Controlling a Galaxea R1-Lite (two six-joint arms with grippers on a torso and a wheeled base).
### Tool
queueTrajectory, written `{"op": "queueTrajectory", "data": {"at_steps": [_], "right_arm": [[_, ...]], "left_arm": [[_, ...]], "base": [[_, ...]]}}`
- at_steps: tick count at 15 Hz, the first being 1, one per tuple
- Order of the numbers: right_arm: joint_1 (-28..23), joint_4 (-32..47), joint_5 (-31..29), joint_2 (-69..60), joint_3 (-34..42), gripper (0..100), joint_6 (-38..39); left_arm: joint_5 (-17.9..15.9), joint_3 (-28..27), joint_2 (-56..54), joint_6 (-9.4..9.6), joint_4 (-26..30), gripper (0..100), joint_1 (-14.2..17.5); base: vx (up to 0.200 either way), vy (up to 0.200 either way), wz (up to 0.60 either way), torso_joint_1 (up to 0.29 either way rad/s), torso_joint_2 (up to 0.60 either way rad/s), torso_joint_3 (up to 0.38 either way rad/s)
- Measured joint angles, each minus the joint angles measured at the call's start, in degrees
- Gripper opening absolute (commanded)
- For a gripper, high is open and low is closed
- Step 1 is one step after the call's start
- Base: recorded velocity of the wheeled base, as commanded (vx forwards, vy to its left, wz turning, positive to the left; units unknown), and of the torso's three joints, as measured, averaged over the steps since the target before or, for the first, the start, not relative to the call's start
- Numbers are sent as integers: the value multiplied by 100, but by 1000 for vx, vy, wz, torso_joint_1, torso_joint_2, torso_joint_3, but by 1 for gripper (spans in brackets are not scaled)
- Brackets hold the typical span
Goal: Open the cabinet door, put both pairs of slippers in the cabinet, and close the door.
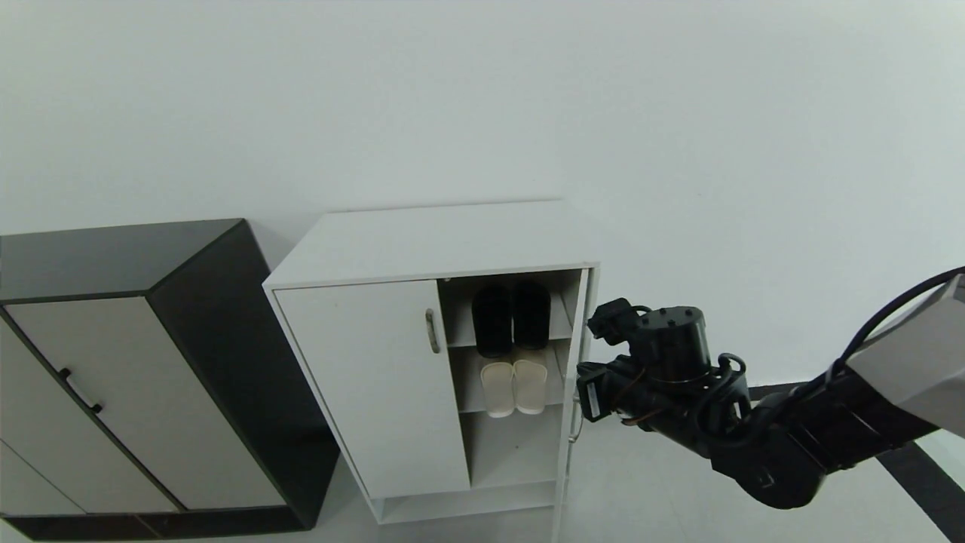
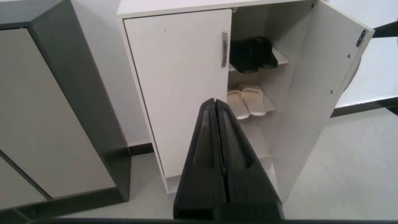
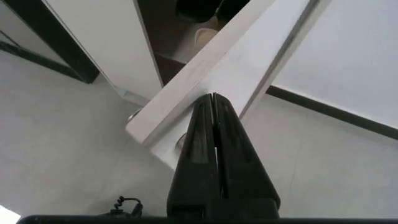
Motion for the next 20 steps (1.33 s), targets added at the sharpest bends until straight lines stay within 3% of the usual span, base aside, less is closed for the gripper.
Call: {"op": "queueTrajectory", "data": {"at_steps": [3, 7, 10, 13, 16, 20], "right_arm": [[163, -71, 66, 362, -612, 0, 345], [201, -1064, 345, 508, -729, 0, 662], [199, -1807, 1151, 266, 140, 0, 675], [174, -2491, 2216, -143, 1421, 0, 673], [177, -2701, 2458, -344, 1937, 0, 656], [232, -2715, 2491, -352, 2033, 0, 649]], "left_arm": [[0, 0, 0, 2, 0, 0, 0], [0, 0, 0, 2, 2, 0, 0], [-2, 0, 0, 6, 2, 0, 2], [0, 0, 0, 9, 2, 0, 0], [2, 0, 0, 9, 11, 0, 0], [2, 0, 0, 11, 5, 0, -2]], "base": [[0, 0, 0, 0, 0, 0], [0, 0, 0, 0, 0, 0], [0, 0, 0, 0, 0, 0], [200, 0, 0, -4, 1, 1], [200, 0, 0, 11, 1, 2], [200, 0, 0, 4, 1, 4]]}}
